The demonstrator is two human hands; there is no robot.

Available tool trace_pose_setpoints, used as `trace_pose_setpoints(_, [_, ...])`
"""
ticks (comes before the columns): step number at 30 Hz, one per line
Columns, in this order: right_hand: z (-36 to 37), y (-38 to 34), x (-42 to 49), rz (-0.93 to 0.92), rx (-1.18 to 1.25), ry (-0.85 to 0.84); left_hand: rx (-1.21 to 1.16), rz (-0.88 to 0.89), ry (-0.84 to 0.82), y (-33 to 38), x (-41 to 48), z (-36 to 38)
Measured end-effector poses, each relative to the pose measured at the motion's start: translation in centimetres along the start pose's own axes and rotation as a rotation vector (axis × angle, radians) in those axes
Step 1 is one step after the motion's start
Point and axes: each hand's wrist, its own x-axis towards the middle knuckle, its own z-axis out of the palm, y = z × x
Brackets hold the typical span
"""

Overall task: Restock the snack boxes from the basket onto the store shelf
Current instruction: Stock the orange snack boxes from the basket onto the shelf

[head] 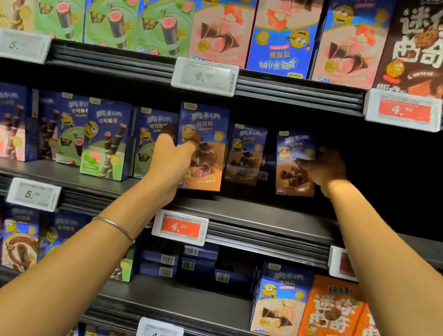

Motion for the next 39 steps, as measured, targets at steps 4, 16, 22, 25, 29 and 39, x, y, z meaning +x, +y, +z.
trace_pose_setpoints(4, [1.2, 0.2, 1.1, -0.012, -0.084, 0.025, 0.002, 0.020, 0.005, -0.2, 0.2, 0.3])
trace_pose_setpoints(16, [4.5, -0.1, 2.0, 0.040, -0.142, -0.030, 0.040, 0.026, -0.015, -1.2, 0.8, 0.4])
trace_pose_setpoints(22, [3.7, -0.5, 1.7, 0.163, -0.026, -0.088, 0.066, 0.010, -0.050, -1.3, 0.8, 0.6])
trace_pose_setpoints(25, [2.6, -2.3, 0.4, 0.082, -0.041, 0.099, 0.067, 0.002, -0.072, -1.3, 1.0, 0.9])
trace_pose_setpoints(29, [2.2, -7.4, -3.2, -0.020, 0.270, -0.212, 0.076, -0.030, -0.079, -1.2, 1.7, 1.8])
trace_pose_setpoints(39, [5.4, -10.1, -6.5, -0.011, 0.453, -0.426, 0.521, 0.147, -0.117, -1.0, 3.0, 4.3])
